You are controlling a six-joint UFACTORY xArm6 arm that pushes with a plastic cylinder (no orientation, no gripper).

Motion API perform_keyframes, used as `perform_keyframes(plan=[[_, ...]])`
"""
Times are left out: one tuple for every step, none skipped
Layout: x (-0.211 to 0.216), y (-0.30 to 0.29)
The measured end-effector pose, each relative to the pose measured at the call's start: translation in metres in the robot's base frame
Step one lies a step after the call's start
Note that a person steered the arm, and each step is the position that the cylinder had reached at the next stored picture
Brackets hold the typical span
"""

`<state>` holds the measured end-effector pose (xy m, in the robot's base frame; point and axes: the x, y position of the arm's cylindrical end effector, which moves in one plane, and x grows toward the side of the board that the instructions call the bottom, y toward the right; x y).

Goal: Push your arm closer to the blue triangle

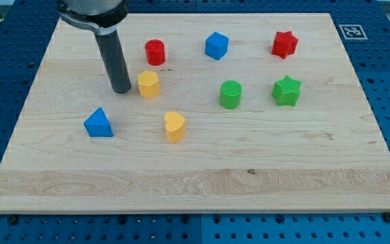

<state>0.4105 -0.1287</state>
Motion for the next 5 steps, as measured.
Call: perform_keyframes(plan=[[0.000,0.028],[0.000,0.055],[0.000,0.070],[0.001,0.045],[0.007,-0.018]])
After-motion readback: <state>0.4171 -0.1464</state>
